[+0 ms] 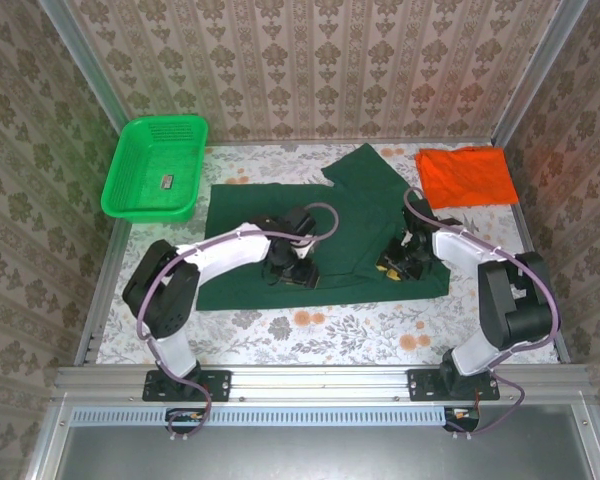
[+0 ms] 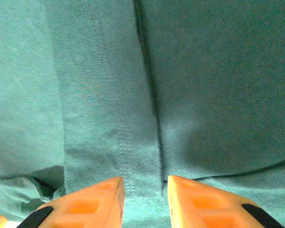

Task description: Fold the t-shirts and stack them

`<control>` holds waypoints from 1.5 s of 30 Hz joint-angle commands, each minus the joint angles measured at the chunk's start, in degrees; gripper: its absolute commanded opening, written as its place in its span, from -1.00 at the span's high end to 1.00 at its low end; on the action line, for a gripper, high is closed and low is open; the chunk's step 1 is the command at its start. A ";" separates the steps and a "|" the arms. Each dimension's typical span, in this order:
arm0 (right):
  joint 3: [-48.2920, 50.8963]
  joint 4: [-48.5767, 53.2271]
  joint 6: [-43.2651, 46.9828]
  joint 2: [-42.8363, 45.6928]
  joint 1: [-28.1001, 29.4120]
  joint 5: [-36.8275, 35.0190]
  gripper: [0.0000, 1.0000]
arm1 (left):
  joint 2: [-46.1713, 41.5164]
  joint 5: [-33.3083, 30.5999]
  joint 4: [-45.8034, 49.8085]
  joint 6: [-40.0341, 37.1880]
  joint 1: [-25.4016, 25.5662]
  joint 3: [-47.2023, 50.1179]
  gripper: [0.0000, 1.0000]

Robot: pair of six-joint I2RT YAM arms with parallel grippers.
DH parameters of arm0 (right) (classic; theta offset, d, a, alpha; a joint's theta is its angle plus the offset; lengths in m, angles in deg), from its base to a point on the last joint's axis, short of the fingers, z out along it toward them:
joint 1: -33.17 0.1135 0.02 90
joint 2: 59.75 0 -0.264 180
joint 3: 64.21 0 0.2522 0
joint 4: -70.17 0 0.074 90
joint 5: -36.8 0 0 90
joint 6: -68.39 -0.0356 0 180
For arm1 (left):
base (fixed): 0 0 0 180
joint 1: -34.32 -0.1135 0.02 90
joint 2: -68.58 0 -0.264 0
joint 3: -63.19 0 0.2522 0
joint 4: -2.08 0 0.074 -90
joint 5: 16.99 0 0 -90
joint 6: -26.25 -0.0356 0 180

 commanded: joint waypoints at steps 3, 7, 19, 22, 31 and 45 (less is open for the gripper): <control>-1.49 0.97 0.62 -1.46 0.50 -1.40 0.38 | -5.31 -2.71 -0.23 1.59 -1.55 6.30 0.19; -1.98 0.61 0.57 -2.88 0.81 -1.18 0.44 | -7.76 -3.96 -0.37 2.03 -2.88 9.38 0.19; -4.19 0.97 0.93 -6.45 1.93 -2.52 0.66 | -12.19 -6.24 1.70 -0.51 -7.97 13.18 0.16; -4.32 0.97 0.93 -6.45 2.18 -2.81 0.83 | -12.75 -6.40 1.62 -0.47 -9.34 14.24 0.16; -8.49 2.34 -0.74 -5.33 3.63 -3.66 1.00 | -14.38 -8.86 1.24 -0.16 -12.07 16.10 0.17; -27.05 8.97 0.47 -16.47 7.15 -6.78 1.00 | -14.99 -10.28 0.79 -1.47 -13.59 15.82 0.14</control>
